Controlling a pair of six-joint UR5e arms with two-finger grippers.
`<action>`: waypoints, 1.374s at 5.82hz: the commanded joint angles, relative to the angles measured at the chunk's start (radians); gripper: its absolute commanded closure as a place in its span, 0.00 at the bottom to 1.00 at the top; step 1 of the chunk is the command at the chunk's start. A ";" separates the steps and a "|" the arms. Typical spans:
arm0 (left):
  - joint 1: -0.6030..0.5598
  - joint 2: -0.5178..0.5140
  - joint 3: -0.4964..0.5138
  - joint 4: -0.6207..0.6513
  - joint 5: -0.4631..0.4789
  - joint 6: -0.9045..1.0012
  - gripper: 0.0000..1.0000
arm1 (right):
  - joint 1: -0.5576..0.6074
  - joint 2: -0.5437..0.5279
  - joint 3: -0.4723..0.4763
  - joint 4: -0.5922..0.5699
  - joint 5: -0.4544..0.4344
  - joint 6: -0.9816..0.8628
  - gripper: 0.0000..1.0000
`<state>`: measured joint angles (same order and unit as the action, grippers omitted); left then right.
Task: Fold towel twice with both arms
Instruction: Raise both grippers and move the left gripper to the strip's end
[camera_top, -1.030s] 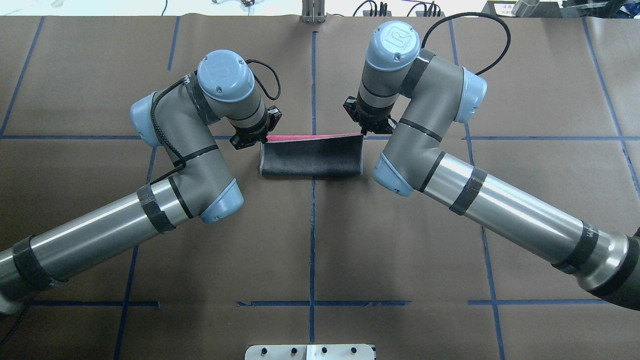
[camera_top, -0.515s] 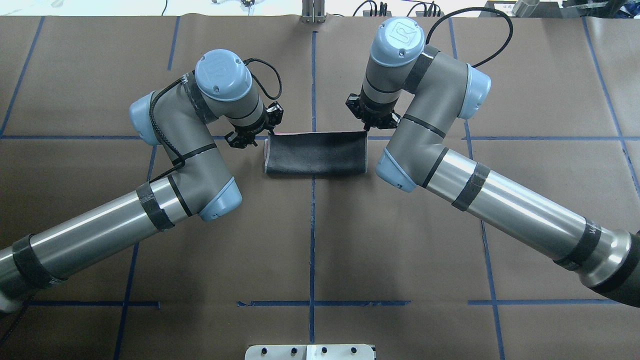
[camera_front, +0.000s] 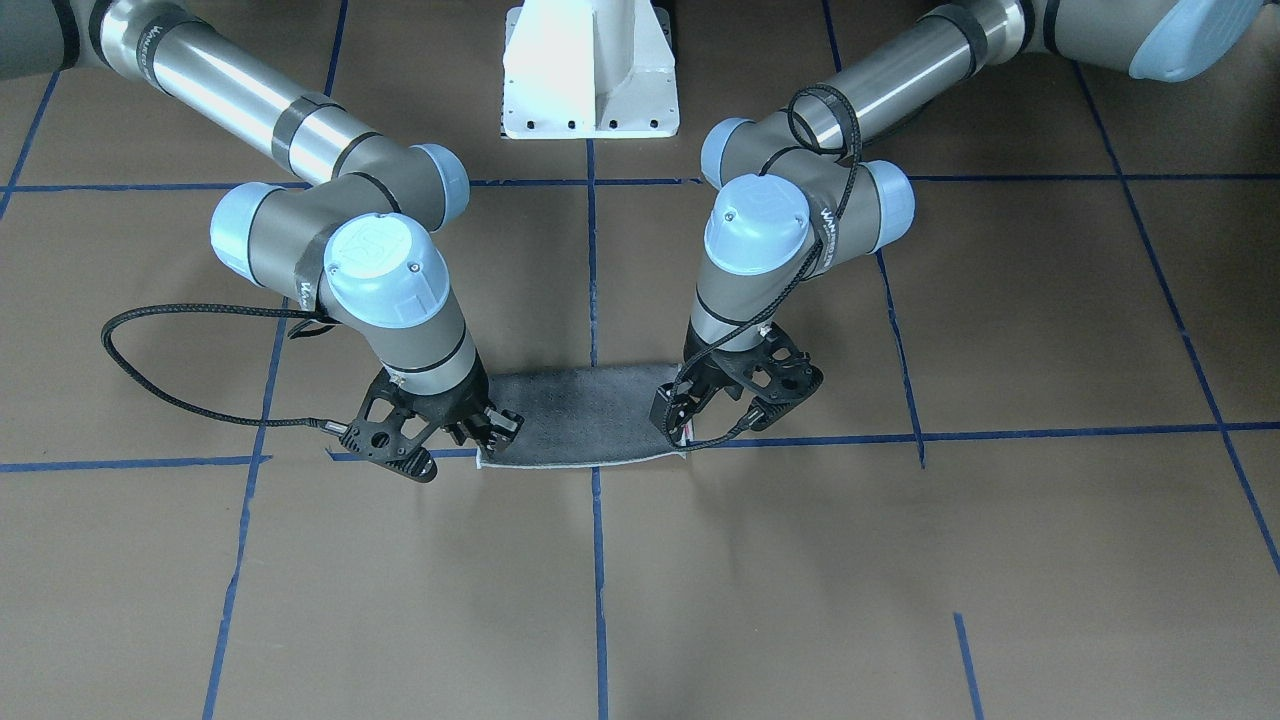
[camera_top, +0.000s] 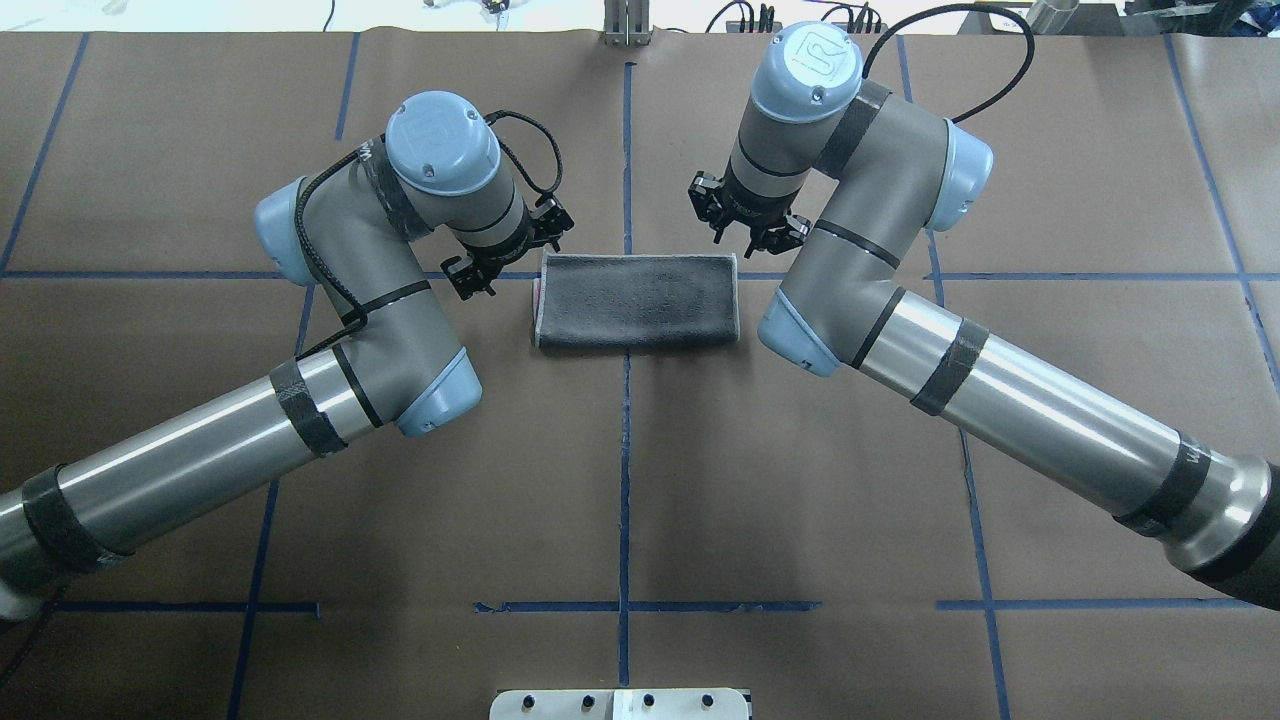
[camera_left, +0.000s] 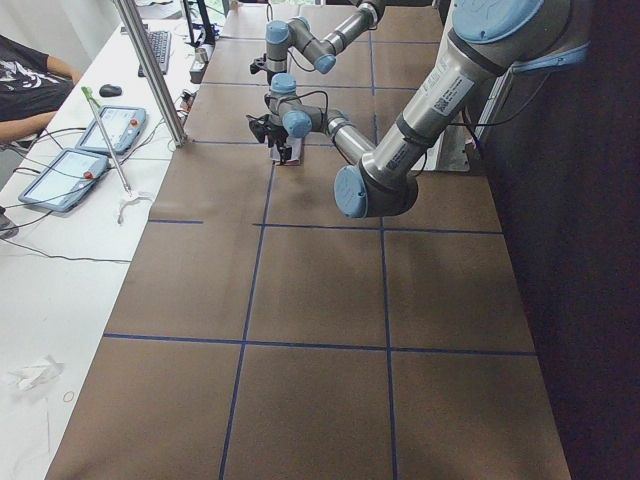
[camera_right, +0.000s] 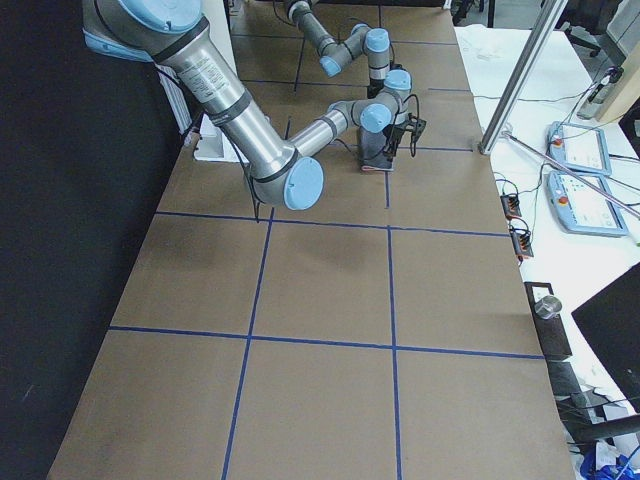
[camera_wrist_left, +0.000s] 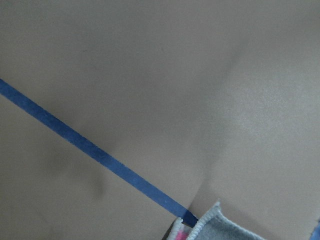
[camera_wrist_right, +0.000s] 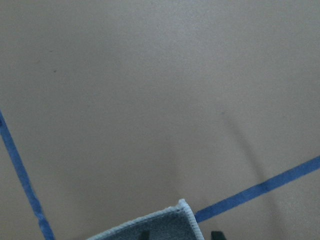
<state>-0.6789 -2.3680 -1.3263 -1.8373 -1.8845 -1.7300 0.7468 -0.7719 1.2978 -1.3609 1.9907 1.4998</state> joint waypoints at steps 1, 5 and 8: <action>-0.034 0.007 -0.005 0.000 -0.075 0.024 0.00 | 0.006 -0.026 0.001 0.014 -0.009 -0.004 0.00; -0.076 0.136 -0.155 0.000 -0.202 0.170 0.00 | 0.100 -0.237 0.220 -0.062 0.023 -0.197 0.00; -0.003 0.158 -0.197 -0.003 -0.189 0.158 0.00 | 0.100 -0.366 0.400 -0.090 0.046 -0.197 0.00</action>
<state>-0.7155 -2.2045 -1.5296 -1.8395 -2.0802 -1.5647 0.8474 -1.1128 1.6636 -1.4486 2.0354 1.3023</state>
